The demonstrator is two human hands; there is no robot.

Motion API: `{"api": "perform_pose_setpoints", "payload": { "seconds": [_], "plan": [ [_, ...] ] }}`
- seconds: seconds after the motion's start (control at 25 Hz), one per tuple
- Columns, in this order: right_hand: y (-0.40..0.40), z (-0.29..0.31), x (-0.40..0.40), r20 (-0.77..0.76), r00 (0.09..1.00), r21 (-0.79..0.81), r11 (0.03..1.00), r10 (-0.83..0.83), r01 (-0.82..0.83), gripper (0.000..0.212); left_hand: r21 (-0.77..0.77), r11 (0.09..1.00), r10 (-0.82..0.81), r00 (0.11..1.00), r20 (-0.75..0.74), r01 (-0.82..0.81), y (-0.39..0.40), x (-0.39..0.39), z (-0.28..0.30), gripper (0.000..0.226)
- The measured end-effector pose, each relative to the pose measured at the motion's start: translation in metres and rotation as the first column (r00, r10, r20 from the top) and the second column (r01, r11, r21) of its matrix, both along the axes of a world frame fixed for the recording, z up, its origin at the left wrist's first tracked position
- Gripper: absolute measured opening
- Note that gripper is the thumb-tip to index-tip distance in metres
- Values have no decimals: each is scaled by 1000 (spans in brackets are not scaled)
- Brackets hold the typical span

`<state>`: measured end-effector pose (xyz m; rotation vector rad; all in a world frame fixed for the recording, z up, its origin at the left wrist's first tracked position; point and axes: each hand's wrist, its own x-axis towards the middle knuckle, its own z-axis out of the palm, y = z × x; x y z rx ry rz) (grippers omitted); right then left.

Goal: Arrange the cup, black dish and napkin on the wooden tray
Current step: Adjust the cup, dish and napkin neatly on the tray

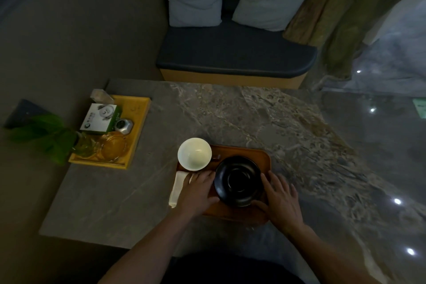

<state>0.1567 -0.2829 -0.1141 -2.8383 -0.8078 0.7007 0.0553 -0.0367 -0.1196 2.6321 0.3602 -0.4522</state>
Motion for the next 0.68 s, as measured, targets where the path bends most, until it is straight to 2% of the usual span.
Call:
{"api": "perform_pose_setpoints", "payload": {
  "seconds": [0.16,0.28,0.36,0.52,0.68],
  "plan": [
    [9,9,-32,109,994,106,994,-11,0,61,-82,997,-4,992,129,15,26,-31,0,55],
    [26,12,-55,167,986,178,982,26,-56,37,-163,987,8,990,138,15,51,-54,3,45],
    [40,13,-66,169,984,196,977,49,-82,29,-162,986,-19,992,124,40,70,-65,6,45],
    [68,10,-80,157,982,204,969,107,-138,33,-136,981,-134,989,55,141,108,-69,15,47],
    [100,9,-87,133,974,137,969,185,-203,56,-48,948,-314,949,7,314,135,-59,16,63]
  ]
}}
